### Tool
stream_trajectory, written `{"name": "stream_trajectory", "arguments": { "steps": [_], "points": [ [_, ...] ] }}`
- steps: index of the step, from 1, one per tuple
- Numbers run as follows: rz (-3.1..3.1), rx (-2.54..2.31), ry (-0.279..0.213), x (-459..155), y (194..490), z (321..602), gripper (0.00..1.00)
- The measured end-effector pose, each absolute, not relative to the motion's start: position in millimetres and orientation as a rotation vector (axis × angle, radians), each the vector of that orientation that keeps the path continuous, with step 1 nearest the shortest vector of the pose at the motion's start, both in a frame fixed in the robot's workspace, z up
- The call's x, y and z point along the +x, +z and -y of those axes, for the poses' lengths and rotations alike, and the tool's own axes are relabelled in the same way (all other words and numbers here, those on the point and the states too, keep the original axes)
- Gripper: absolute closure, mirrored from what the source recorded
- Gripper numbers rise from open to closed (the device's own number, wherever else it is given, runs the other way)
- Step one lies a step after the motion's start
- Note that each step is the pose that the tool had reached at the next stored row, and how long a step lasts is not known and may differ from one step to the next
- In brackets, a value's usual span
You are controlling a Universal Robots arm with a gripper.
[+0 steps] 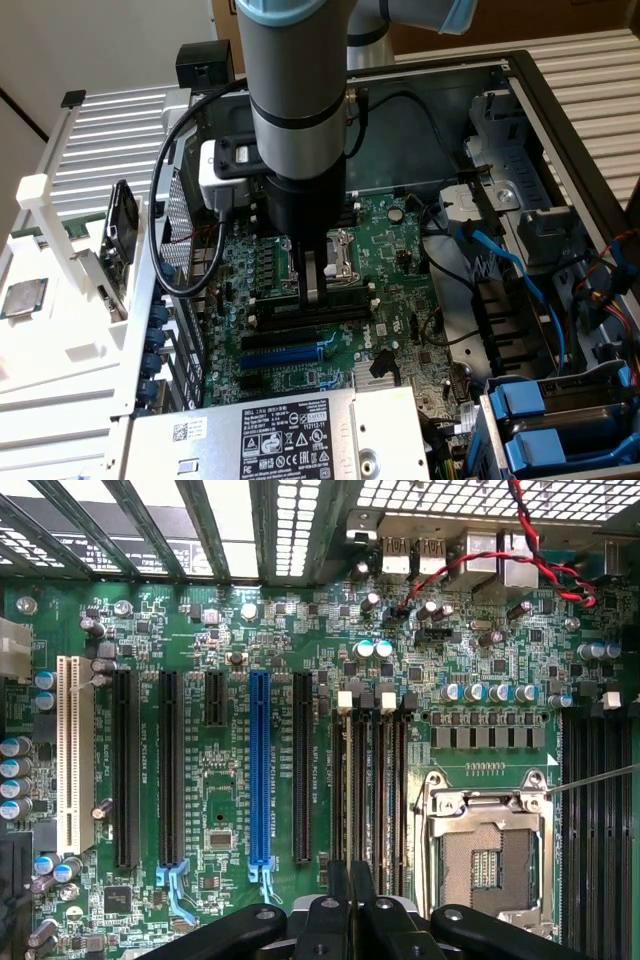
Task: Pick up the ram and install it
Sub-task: 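Insert the ram into the slot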
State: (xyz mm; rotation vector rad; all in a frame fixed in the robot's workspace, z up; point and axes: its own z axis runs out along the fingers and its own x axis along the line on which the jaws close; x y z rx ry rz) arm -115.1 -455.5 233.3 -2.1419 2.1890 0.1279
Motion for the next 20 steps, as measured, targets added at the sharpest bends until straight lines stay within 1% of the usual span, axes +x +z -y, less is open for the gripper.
{"name": "stream_trajectory", "arguments": {
  "steps": [20],
  "points": [
    [-2.185,-2.139,0.120,-116.2,232.5,456.1,0.88]
  ]
}}
